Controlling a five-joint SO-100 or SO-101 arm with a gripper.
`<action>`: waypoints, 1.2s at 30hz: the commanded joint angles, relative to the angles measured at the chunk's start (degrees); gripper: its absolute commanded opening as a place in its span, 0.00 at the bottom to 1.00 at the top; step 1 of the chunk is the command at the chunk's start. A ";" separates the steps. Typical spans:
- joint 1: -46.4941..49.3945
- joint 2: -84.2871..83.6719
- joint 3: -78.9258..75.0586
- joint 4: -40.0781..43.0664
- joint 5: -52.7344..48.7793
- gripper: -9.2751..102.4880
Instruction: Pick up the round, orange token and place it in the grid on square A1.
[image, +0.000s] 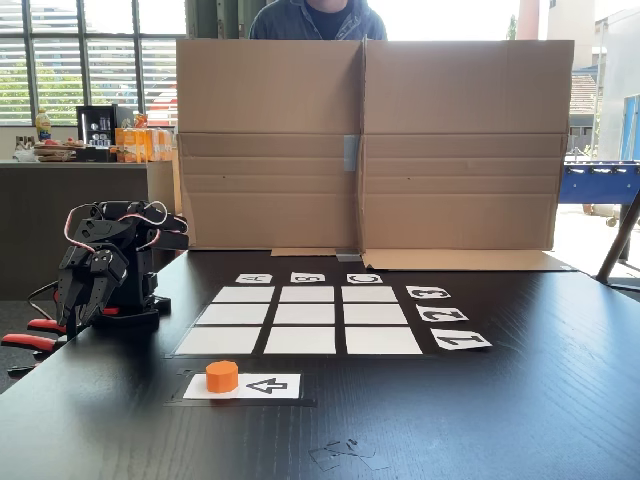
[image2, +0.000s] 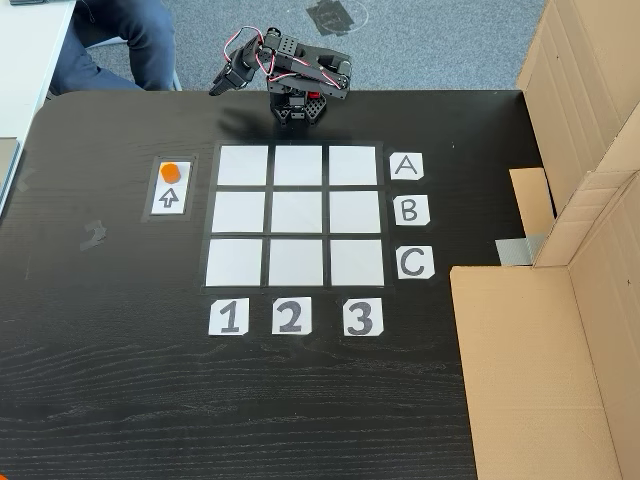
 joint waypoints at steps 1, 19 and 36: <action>1.49 -2.55 -0.09 -2.90 -1.23 0.26; 1.58 -14.15 -8.79 -3.34 -3.96 0.27; 0.26 -45.18 -38.32 1.67 -9.23 0.33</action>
